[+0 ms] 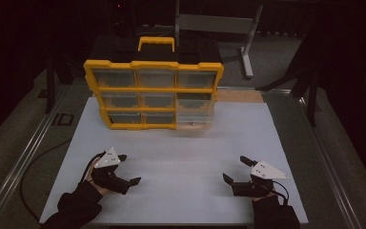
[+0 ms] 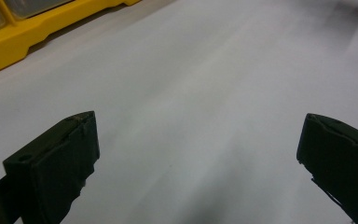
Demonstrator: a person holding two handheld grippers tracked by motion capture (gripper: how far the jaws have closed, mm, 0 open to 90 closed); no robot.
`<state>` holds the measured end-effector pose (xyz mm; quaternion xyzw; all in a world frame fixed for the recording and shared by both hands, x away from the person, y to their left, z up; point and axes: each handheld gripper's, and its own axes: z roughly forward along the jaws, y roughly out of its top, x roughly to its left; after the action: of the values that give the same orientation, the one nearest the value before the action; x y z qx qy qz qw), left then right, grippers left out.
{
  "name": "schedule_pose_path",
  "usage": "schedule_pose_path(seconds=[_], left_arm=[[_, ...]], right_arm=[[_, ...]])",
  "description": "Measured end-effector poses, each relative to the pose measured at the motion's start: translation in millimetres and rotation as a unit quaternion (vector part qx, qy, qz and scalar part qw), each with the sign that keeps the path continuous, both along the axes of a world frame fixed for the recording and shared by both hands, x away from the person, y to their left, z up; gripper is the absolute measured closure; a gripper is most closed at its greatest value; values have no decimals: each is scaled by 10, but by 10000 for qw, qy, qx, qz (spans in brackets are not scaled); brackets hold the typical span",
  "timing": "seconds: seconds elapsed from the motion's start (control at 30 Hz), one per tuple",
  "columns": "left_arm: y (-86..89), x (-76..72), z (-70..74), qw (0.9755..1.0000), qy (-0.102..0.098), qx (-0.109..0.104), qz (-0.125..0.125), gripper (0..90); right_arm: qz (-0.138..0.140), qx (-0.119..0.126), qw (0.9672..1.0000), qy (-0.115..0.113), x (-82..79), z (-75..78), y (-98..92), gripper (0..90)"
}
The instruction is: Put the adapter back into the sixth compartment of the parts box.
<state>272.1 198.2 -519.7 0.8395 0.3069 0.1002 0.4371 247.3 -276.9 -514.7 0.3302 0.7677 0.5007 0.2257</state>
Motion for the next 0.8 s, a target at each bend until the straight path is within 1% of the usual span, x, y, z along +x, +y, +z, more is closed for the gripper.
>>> schedule_pose_path(seconds=[0.1, 0.17, 0.3, 0.47, 0.53, 0.6, 0.8], left_arm=[[22, -21, -11, 10000, -17, 26, 20, 4], [38, -28, -17, 10000, -17, -8, 50, 3], [45, -30, -21, 10000, -47, -2, 69, 3], [23, -36, -36, 9999, -77, 80, 41, 3], [20, -33, -44, 10000, -46, 79, 21, 3], [17, -33, -50, 9999, -55, 148, 16, 3], [21, -40, -57, 9998, -114, 125, 61, 3]], right_arm=[[-3, 15, 10000, -4, 2, -2, -3, 84], [-6, 10, 10000, -7, 1, 0, -2, 84], [-8, -12, 10000, -6, -1, 2, 0, 84], [-1, -15, 10000, 1, 0, -1, 2, 84], [7, -18, 10000, -1, 4, -4, 1, 84], [8, -13, 10000, 10, 4, -7, 2, 84], [0, -30, 10000, 0, 0, -3, 6, 84]])
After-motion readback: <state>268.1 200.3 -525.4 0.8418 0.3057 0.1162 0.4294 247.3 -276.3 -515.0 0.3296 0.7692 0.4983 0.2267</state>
